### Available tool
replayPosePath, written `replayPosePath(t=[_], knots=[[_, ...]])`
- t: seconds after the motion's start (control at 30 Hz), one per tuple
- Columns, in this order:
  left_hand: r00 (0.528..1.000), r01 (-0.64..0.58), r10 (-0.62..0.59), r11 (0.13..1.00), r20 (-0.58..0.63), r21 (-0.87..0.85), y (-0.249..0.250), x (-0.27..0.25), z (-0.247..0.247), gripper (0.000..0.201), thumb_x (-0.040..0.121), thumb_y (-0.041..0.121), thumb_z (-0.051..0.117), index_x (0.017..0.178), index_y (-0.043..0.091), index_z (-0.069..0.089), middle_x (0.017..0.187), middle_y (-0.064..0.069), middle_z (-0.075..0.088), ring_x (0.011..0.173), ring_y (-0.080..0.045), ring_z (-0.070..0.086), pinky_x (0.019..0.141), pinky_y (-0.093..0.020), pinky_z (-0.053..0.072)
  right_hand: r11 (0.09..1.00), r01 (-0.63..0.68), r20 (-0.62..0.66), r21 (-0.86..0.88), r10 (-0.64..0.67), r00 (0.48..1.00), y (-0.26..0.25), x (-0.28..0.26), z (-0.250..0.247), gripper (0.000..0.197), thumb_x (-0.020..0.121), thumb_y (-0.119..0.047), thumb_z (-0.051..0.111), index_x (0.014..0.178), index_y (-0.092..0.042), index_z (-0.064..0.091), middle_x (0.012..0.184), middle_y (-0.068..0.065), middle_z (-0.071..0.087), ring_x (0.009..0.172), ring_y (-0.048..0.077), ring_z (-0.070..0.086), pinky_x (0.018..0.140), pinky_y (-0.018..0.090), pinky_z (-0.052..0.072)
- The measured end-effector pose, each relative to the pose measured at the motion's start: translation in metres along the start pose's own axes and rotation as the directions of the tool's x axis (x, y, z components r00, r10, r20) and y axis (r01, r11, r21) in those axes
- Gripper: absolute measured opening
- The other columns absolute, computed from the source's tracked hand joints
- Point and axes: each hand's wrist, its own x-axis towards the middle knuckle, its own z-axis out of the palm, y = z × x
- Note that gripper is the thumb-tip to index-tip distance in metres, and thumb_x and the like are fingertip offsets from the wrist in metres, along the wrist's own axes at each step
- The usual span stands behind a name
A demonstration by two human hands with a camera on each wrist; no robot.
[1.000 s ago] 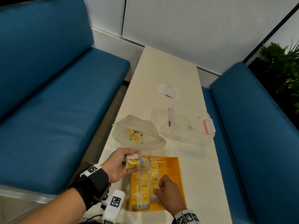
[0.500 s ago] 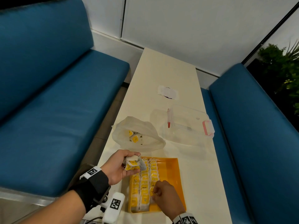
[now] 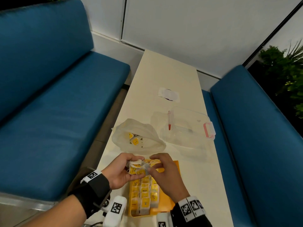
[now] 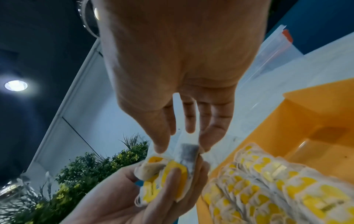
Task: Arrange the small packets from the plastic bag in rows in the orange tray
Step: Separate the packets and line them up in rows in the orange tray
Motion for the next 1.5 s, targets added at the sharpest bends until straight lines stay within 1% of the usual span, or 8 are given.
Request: replayPosePath(t=[0.2, 0.43, 0.6, 0.77, 0.97, 1.13, 1.3, 1.5], knots=[[0.999, 0.022, -0.022, 1.0, 0.024, -0.003, 0.004, -0.004, 0.002, 0.038, 0.093, 0.009, 0.055, 0.128, -0.003, 0.063, 0.122, -0.027, 0.069, 0.105, -0.041, 0.071, 0.077, -0.05, 0.063, 0.999, -0.045, 0.05, -0.012, 0.046, 0.998, 0.004, 0.009, 0.01, 0.031, 0.083, -0.012, 0.075, 0.102, -0.036, 0.067, 0.112, -0.014, 0.057, 0.089, 0.0, 0.064, 0.075, 0.018, 0.055], [1.0, 0.024, -0.024, 0.999, 0.011, 0.037, 0.006, -0.002, -0.001, 0.036, 0.093, 0.01, 0.055, 0.127, -0.001, 0.063, 0.112, -0.024, 0.072, 0.096, -0.04, 0.073, 0.074, -0.052, 0.063, 0.996, -0.067, 0.062, -0.052, 0.07, 0.996, 0.011, 0.009, 0.006, 0.033, 0.09, -0.013, 0.067, 0.104, -0.043, 0.067, 0.109, -0.011, 0.056, 0.089, 0.006, 0.061, 0.076, 0.013, 0.049], [1.0, 0.023, -0.023, 0.999, -0.006, 0.024, 0.008, 0.0, 0.0, 0.035, 0.092, 0.008, 0.058, 0.126, -0.003, 0.064, 0.118, -0.025, 0.069, 0.098, -0.041, 0.072, 0.075, -0.052, 0.063, 0.993, -0.089, 0.102, -0.081, 0.097, 0.99, 0.015, 0.003, 0.01, 0.031, 0.089, -0.018, 0.068, 0.103, -0.046, 0.067, 0.106, -0.009, 0.053, 0.092, 0.003, 0.057, 0.078, 0.009, 0.045], [1.0, 0.024, -0.024, 1.0, 0.003, 0.005, 0.01, 0.001, 0.005, 0.034, 0.092, 0.004, 0.057, 0.124, -0.007, 0.062, 0.127, -0.031, 0.065, 0.099, -0.042, 0.072, 0.074, -0.052, 0.063, 0.994, -0.04, 0.055, -0.098, 0.046, 0.997, 0.017, 0.001, 0.016, 0.025, 0.084, -0.023, 0.075, 0.095, -0.043, 0.065, 0.102, -0.013, 0.053, 0.096, -0.003, 0.055, 0.077, 0.008, 0.045], [0.999, 0.038, -0.036, 0.995, -0.021, 0.088, 0.011, 0.003, 0.004, 0.035, 0.09, 0.006, 0.059, 0.123, -0.004, 0.065, 0.104, -0.023, 0.067, 0.078, -0.032, 0.067, 0.07, -0.048, 0.062, 0.967, 0.131, 0.103, -0.218, -0.111, 0.989, 0.02, 0.003, 0.019, 0.024, 0.085, -0.02, 0.069, 0.103, -0.035, 0.068, 0.1, -0.02, 0.048, 0.101, 0.001, 0.053, 0.083, 0.013, 0.046], [1.0, 0.012, -0.012, 0.997, 0.001, 0.08, 0.012, -0.002, 0.005, 0.033, 0.092, 0.005, 0.054, 0.123, -0.003, 0.064, 0.114, -0.026, 0.07, 0.102, -0.042, 0.072, 0.081, -0.052, 0.062, 0.931, 0.176, 0.073, -0.32, -0.161, 0.984, 0.021, 0.002, 0.02, 0.009, 0.081, -0.024, 0.066, 0.088, -0.029, 0.062, 0.092, -0.018, 0.047, 0.094, 0.004, 0.051, 0.081, 0.022, 0.047], [1.0, -0.026, 0.026, 0.999, -0.003, 0.023, 0.013, -0.007, 0.0, 0.033, 0.094, 0.002, 0.05, 0.125, -0.005, 0.06, 0.121, -0.033, 0.065, 0.098, -0.047, 0.072, 0.073, -0.05, 0.064, 0.933, 0.122, 0.036, -0.338, -0.116, 0.993, 0.02, -0.002, 0.009, 0.013, 0.083, -0.024, 0.069, 0.081, -0.032, 0.058, 0.082, -0.015, 0.052, 0.083, 0.005, 0.052, 0.075, 0.024, 0.047], [0.999, -0.039, 0.039, 0.999, 0.005, -0.019, 0.014, -0.012, -0.007, 0.033, 0.094, 0.001, 0.051, 0.126, -0.005, 0.06, 0.116, -0.036, 0.066, 0.101, -0.05, 0.071, 0.075, -0.05, 0.064, 0.963, -0.091, 0.044, -0.253, 0.106, 0.993, 0.022, -0.008, -0.009, 0.024, 0.085, -0.009, 0.067, 0.085, -0.033, 0.061, 0.08, -0.01, 0.062, 0.074, 0.004, 0.058, 0.067, 0.009, 0.044]])
